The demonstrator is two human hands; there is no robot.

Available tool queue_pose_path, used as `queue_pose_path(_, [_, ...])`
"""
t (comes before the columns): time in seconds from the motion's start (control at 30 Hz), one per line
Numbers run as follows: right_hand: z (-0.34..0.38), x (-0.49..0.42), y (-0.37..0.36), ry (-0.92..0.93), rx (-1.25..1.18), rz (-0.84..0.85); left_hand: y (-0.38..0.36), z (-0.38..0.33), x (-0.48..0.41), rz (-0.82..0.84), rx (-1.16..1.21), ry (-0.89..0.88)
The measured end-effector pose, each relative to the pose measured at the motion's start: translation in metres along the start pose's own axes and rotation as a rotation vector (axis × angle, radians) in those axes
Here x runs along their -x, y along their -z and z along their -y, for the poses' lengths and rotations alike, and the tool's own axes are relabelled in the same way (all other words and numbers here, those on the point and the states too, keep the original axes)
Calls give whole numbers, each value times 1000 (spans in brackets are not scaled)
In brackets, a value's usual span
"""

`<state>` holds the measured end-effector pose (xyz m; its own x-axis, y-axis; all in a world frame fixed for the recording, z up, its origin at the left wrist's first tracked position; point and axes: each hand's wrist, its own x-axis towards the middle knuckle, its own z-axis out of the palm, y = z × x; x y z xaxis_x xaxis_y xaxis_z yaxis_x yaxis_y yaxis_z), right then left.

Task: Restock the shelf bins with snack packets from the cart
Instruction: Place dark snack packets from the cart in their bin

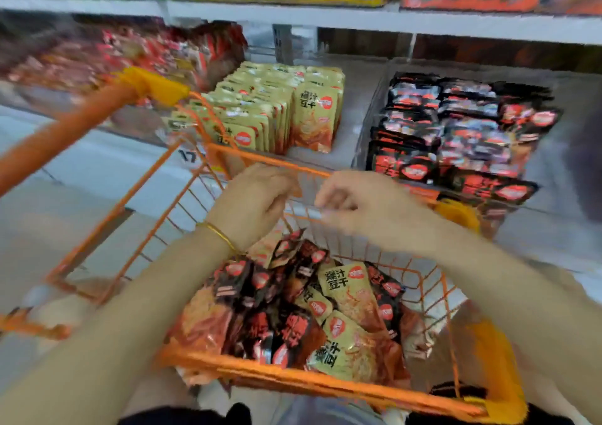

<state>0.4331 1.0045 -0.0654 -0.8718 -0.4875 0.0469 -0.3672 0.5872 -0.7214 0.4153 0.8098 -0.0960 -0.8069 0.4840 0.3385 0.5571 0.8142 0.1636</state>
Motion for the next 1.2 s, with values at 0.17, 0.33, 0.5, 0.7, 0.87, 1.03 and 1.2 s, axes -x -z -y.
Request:
queue_pose_path(0.17, [9,-35,-87,-52,189,360,-9,28,23,76,93,301])
queue_pose_path(0.33, [6,-36,-127,-31,160,149,-8,36,24,58,141,477])
queue_pose_path(0.5, [7,-34,-139,-11,229,103,-4,36,24,63,186,563])
queue_pose_path(0.7, [1,-43,-116,-192,-142,140,-6,33,24,163,238,550])
queue_pose_path(0.87, [-1,-45,-73,-379,-462,137,2,23,20,187,426,565])
queue_pose_path(1.03, [-4,-23,-25,-360,-614,11,15,3,11,150,700,518])
queue_pose_path(1.2, [-10,14,15,-243,-569,-14,24,-38,-44,-9,827,401])
